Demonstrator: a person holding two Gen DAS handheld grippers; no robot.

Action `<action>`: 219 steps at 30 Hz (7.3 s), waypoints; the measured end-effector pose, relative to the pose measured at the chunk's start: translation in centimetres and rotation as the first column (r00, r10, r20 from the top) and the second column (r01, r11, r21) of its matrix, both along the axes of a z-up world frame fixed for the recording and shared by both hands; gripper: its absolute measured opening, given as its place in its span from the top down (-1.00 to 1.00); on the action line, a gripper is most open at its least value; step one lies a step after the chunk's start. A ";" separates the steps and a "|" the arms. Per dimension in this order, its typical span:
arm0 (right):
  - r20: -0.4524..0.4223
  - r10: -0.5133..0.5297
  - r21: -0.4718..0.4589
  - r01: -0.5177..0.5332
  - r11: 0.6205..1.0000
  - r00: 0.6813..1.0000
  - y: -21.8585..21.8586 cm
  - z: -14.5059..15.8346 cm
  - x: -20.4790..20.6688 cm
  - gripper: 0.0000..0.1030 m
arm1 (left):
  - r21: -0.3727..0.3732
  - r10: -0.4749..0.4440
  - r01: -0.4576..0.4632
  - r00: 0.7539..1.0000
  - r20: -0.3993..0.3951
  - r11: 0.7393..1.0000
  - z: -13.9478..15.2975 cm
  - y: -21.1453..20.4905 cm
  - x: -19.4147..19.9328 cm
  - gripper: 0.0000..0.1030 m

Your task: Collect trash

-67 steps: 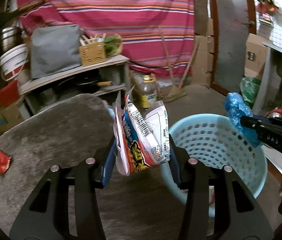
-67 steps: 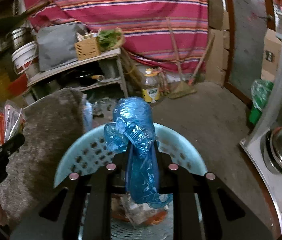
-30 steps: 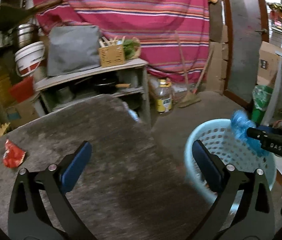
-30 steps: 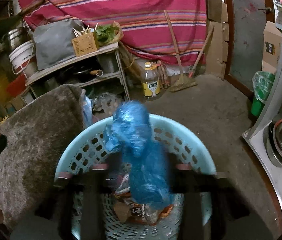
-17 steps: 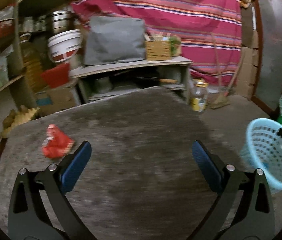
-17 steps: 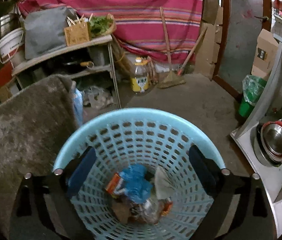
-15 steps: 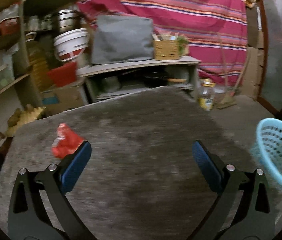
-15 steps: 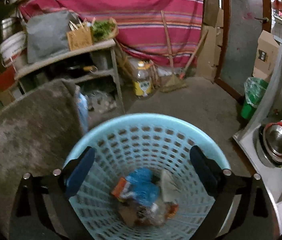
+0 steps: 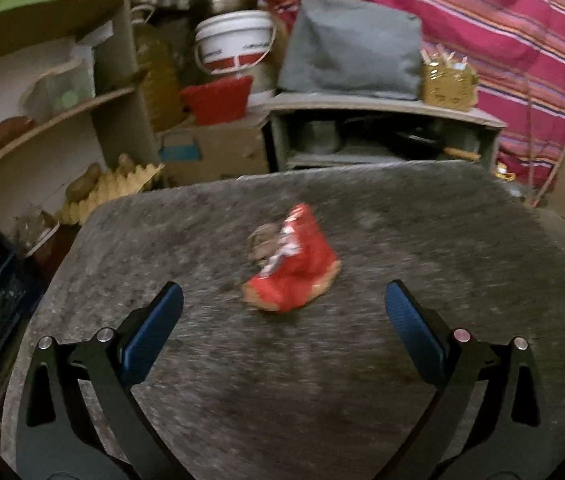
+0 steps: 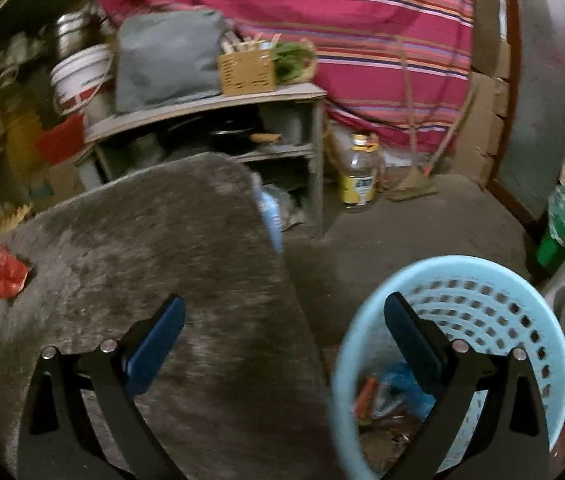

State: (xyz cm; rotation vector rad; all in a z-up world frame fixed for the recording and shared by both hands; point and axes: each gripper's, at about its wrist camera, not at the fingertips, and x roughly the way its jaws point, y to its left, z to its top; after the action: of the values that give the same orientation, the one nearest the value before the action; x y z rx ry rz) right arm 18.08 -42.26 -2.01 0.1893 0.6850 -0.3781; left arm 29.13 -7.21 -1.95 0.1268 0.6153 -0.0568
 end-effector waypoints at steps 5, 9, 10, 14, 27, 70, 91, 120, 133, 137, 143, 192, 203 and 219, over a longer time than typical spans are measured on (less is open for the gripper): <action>-0.055 0.012 -0.043 -0.014 0.999 0.998 2.3 -0.8 2.4 -0.89 | -0.002 0.010 -0.010 1.000 -0.021 1.000 -1.3 1.0 2.1 -0.83; -0.087 0.001 -0.057 -0.005 0.998 0.996 3.1 -1.0 3.8 -0.89 | 0.008 -0.023 0.024 0.999 -0.042 1.000 -2.3 0.6 3.2 -0.64; -0.091 0.006 -0.058 -0.011 0.998 0.996 3.3 -1.0 4.0 -0.89 | 0.009 -0.036 0.037 0.998 -0.055 0.999 -2.6 0.5 3.4 -0.47; -0.099 0.021 -0.051 -0.027 0.998 0.995 3.7 -1.1 4.5 -0.89 | -0.017 -0.080 0.079 0.991 -0.107 0.997 -3.4 0.4 4.1 0.29; -0.017 0.162 0.041 -0.161 0.986 0.987 12.7 -1.0 7.2 -0.89 | 0.037 -0.023 0.024 1.000 -0.009 0.999 0.0 7.6 0.6 0.63; -0.113 0.491 -0.070 -0.500 0.863 0.864 31.6 -1.0 18.7 0.18 | -0.103 0.239 -0.241 0.970 -0.031 0.965 2.3 24.9 3.4 0.62; 0.018 0.186 -0.049 -0.185 0.981 0.982 7.0 3.8 0.2 0.18 | -0.057 -0.024 0.024 1.000 0.014 0.998 5.3 6.0 -2.5 0.62; 0.134 -0.153 0.021 0.152 0.988 0.979 -13.9 3.6 -15.3 0.17 | -0.057 -0.474 0.479 0.877 0.079 0.876 4.2 -26.4 -18.0 0.60; 0.106 -0.226 0.060 0.221 0.974 0.968 -17.7 1.9 -17.2 0.17 | -0.063 -0.593 0.595 0.804 0.048 0.801 3.1 -34.9 -19.6 0.60; 0.104 -0.239 0.069 0.232 0.970 0.966 -18.1 1.6 -17.7 0.17 | -0.047 -0.630 0.631 0.776 0.042 0.774 3.2 -37.0 -20.3 0.60; 0.103 -0.244 0.078 0.237 0.968 0.964 -18.5 1.6 -17.7 0.17 | -0.031 -0.611 0.613 0.789 0.062 0.789 3.4 -36.8 -20.9 -0.41; 0.193 -0.021 -0.077 0.036 0.996 0.981 -1.2 2.4 -17.1 -0.92 | -0.095 -0.234 0.252 0.957 0.170 0.963 5.0 -9.3 -22.0 -0.90; 0.259 0.100 -0.094 -0.078 0.993 0.961 7.6 2.7 -19.7 -0.92 | -0.043 -0.162 0.174 0.965 0.208 0.984 2.7 -3.1 -26.6 -0.90; 0.306 0.221 -0.170 -0.176 0.970 0.926 15.0 2.8 -19.4 -0.92 | -0.044 -0.056 0.071 0.962 0.268 0.997 2.0 1.3 -28.6 -0.90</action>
State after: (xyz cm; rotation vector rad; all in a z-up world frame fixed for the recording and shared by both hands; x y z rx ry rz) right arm -1.30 -27.28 0.78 0.0449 0.3469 -0.1914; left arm 0.56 -5.89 0.03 0.1005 0.3399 -0.1162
